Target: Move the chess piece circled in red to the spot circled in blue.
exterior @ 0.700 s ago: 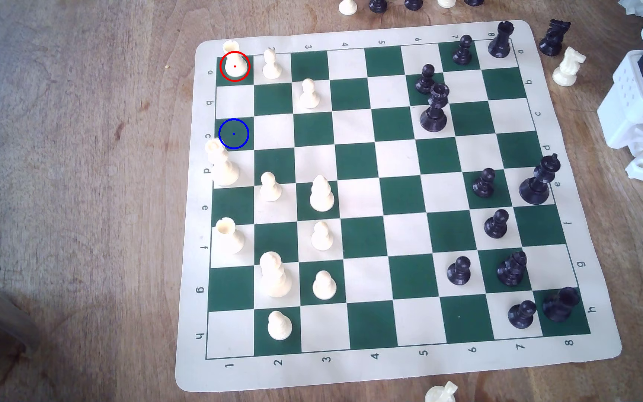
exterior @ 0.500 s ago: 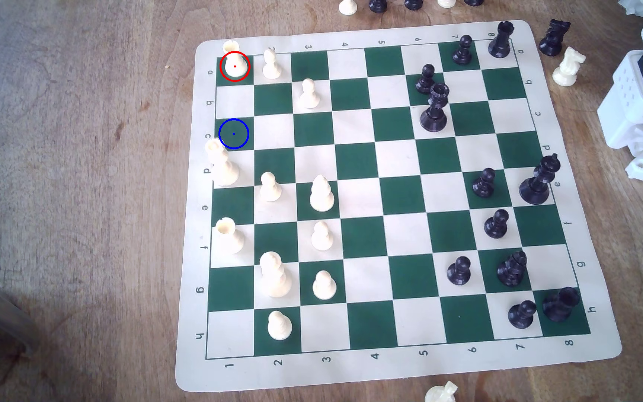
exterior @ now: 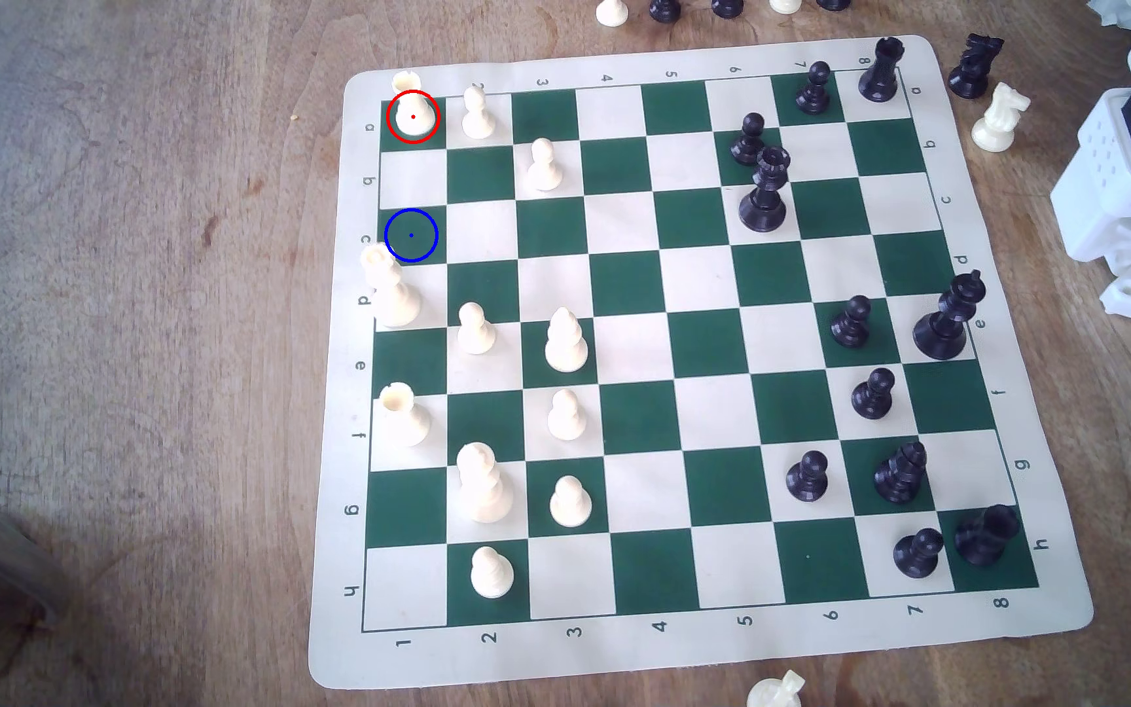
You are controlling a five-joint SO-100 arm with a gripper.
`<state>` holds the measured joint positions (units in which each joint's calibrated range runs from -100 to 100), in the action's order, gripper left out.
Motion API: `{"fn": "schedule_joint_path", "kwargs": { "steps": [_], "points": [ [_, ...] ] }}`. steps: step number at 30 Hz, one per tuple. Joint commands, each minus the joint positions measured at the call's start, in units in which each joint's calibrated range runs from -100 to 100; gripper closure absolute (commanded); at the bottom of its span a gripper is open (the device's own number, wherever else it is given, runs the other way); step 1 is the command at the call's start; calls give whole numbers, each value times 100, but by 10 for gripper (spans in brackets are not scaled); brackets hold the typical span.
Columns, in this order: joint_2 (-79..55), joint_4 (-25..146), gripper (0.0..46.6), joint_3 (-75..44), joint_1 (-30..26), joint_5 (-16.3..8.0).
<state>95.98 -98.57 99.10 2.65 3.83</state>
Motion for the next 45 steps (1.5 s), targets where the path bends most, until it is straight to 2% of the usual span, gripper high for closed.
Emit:
{"fn": "schedule_joint_path", "kwargs": {
  "steps": [1,3,8,9,12,13,16,18,20,21,23,25,30,32,35,42,45],
  "points": [
    [-14,-119,464,90,20,20],
    [-14,-12,464,90,28,15],
    [-14,1863,464,90,59,20],
    [-14,2830,464,90,75,20],
    [-14,4255,465,90,239,68],
    [-22,5336,465,90,450,68],
    [-22,6851,465,0,544,93],
    [-31,8964,465,-617,779,68],
    [-22,10635,465,-1406,865,-88],
    [-73,11118,465,-1714,865,-171],
    [-413,11888,453,-2258,849,-171],
    [-973,12436,444,-2802,880,-171],
    [-3121,13460,445,-4805,974,-366],
    [-4309,13984,446,-6066,1006,-488],
    [-5684,14361,440,-7425,990,-513],
    [-7790,14238,434,-8967,1029,-586],
    [-8791,13993,408,-9647,1139,-664]
  ]
}}
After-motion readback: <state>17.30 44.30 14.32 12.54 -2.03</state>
